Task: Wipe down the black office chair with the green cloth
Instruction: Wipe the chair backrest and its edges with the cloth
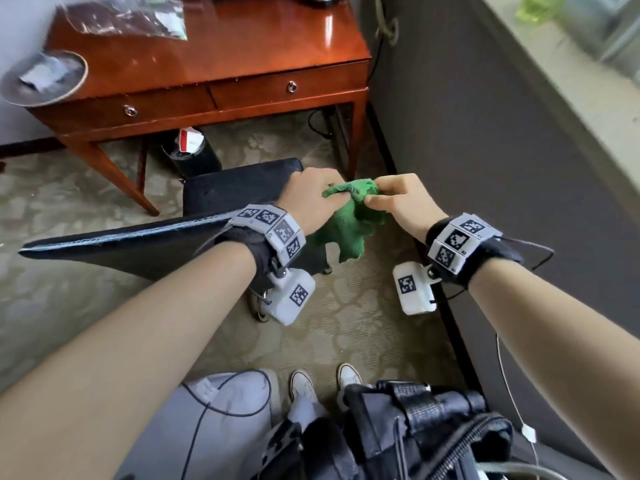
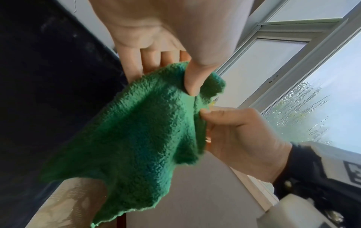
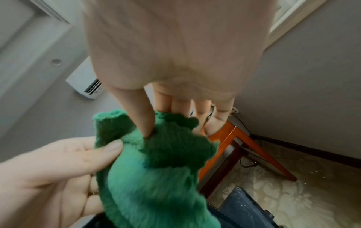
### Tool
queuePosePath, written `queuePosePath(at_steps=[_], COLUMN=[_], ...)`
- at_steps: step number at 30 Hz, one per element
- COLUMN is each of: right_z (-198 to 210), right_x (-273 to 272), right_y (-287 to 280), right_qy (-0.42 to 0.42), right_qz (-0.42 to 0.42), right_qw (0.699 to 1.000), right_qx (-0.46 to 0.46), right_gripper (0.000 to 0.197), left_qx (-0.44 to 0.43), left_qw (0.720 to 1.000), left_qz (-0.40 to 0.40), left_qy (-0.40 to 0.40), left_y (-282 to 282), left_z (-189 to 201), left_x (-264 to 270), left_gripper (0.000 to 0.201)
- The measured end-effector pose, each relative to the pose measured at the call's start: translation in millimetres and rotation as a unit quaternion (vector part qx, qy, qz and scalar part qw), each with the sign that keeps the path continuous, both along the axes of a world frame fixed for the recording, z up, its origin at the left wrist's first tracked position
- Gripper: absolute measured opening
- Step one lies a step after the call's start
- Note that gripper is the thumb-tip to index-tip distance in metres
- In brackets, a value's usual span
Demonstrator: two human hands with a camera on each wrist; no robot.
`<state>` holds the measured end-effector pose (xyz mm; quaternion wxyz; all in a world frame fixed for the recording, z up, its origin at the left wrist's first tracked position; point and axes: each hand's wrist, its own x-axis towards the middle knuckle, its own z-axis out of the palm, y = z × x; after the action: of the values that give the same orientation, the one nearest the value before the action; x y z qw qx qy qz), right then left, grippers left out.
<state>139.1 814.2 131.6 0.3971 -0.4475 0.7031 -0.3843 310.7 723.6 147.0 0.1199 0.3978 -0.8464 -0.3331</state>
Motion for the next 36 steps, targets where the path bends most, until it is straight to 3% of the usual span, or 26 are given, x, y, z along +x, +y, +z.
queuePosePath(at_steps=[4,8,12,14,17,21,30,36], right_z=[11.1,18.9,23.9,25.0,25.5,27.8,21.8,27.0], right_x=[0.0,2.9,7.7,9.4,12.1,13.9,-18.9,-1.5], right_y=[6.2,5.0,4.3,4.8,5.9,6.5,2.9,3.3], right_qy=[-0.049,-0.105,-0.173,-0.18,-0.174,-0.159,0.048,-0.111], right_qz=[0.001,0.0,-0.017,-0.019,-0.028,-0.02,-0.069,-0.014], right_qw=[0.999,0.994,0.983,0.982,0.982,0.984,0.996,0.993], right_qx=[0.011,0.027,0.05,0.057,0.068,0.076,-0.004,-0.047], right_gripper=[0.019,0.018,0.028,0.029,0.027,0.027,0.021,0.014], left_qx=[-0.042,-0.11,-0.012,-0.015,-0.056,-0.06,-0.077,-0.032], left_qw=[0.998,0.988,1.0,1.0,0.996,0.995,0.987,0.998], left_qz=[0.037,0.101,0.026,0.002,-0.008,0.012,0.06,0.044], left_qy=[0.006,0.044,0.013,-0.016,-0.071,-0.076,-0.129,-0.045], left_y=[6.8,16.7,27.2,29.2,27.7,22.7,1.1,12.4], left_z=[-1.2,2.4,4.2,1.9,-0.3,-0.4,-10.8,-6.0], left_x=[-0.3,-3.1,-7.6,-7.7,-9.1,-11.8,-4.7,-6.6], left_gripper=[0.014,0.028,0.043,0.049,0.035,0.008,0.009,0.019])
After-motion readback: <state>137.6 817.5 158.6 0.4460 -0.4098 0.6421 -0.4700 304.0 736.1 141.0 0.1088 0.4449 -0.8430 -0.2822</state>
